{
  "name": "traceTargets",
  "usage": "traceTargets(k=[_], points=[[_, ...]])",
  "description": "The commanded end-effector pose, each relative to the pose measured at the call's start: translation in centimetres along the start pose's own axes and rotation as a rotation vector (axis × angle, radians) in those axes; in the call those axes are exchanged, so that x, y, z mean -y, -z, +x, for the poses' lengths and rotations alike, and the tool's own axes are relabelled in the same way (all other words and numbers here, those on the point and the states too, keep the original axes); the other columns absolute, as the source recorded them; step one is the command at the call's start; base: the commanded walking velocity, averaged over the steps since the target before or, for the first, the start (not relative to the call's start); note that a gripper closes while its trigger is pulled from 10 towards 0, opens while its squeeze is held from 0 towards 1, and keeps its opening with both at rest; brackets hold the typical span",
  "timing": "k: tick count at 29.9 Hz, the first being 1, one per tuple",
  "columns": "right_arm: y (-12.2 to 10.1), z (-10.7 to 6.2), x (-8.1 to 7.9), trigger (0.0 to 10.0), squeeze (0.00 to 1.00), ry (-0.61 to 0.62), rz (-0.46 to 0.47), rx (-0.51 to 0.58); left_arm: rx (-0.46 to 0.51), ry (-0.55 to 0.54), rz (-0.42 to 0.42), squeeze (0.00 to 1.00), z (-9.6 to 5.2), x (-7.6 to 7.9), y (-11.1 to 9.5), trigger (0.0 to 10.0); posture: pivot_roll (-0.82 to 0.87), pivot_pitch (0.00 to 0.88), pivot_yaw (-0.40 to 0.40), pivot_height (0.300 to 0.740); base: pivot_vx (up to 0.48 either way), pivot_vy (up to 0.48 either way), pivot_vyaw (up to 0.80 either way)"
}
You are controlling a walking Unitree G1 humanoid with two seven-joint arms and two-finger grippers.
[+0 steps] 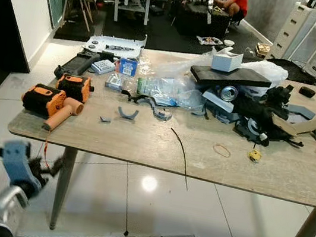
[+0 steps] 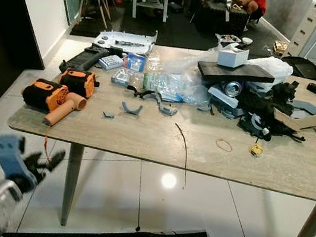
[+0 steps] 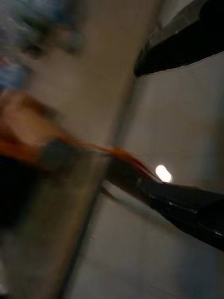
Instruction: Picking trash to rubbish bin
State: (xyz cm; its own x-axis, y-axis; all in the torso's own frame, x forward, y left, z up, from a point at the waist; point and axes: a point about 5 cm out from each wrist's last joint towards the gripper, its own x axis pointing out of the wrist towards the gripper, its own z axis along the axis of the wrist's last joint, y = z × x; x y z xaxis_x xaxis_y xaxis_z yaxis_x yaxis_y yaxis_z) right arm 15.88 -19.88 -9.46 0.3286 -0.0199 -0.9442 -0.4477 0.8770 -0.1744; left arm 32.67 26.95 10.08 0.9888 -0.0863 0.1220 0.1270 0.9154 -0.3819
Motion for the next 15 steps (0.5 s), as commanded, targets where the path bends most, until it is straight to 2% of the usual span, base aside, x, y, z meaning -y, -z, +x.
traceTargets(k=[1,2,3,4,5,8,10,11,15], points=[[0.5,0.2,-1.9,10.0,0.00,-0.068,0.020,-0.010,0.146,0.110,-0.046,0.00,1.4,1.2,-3.1,10.0,-0.07,0.177,0.033,0.740,0.000,0.000,0.00],[0.5,0.2,-1.9,10.0,0.00,-0.068,0.021,-0.010,0.214,0.172,-0.054,0.00,2.0,2.1,-4.7,10.0,-0.07,0.177,0.033,0.740,0.000,0.000,0.00],[0.5,0.2,-1.9,10.0,0.00,-0.068,0.021,-0.010,0.214,0.172,-0.054,0.00,2.0,2.1,-4.7,10.0,-0.07,0.177,0.033,0.740,0.000,0.000,0.00],[0.5,0.2,-1.9,10.0,0.00,-0.068,0.021,-0.011,0.250,0.208,-0.056,0.00,2.3,2.6,-5.6,10.0,-0.07,0.177,0.033,0.740,0.000,0.000,0.00],[0.6,0.2,-2.0,10.0,0.00,-0.068,0.022,-0.012,0.302,0.279,-0.045,0.00,2.7,3.6,-7.1,10.0,-0.07,0.181,0.037,0.740,0.000,0.000,0.00],[0.7,0.2,-2.1,10.0,0.00,-0.068,0.027,-0.014,0.383,0.427,-0.024,0.00,3.4,5.7,-10.0,10.0,-0.08,0.186,0.043,0.740,0.000,0.000,0.00],[0.7,0.2,-2.1,10.0,0.00,-0.068,0.030,-0.015,0.394,0.455,-0.012,0.00,3.5,6.2,-10.5,10.0,-0.08,0.186,0.043,0.740,0.000,0.000,0.00],[0.8,0.2,-2.2,10.0,0.00,-0.070,0.033,-0.017,0.409,0.539,-0.029,0.00,3.6,7.1,-11.4,10.0,-0.08,0.192,0.047,0.740,0.000,0.000,0.00],[0.9,0.2,-2.4,10.0,0.00,-0.073,0.035,-0.020,0.390,0.586,-0.020,0.00,3.8,7.8,-11.5,10.0,-0.08,0.197,0.050,0.740,0.000,0.000,0.00]])
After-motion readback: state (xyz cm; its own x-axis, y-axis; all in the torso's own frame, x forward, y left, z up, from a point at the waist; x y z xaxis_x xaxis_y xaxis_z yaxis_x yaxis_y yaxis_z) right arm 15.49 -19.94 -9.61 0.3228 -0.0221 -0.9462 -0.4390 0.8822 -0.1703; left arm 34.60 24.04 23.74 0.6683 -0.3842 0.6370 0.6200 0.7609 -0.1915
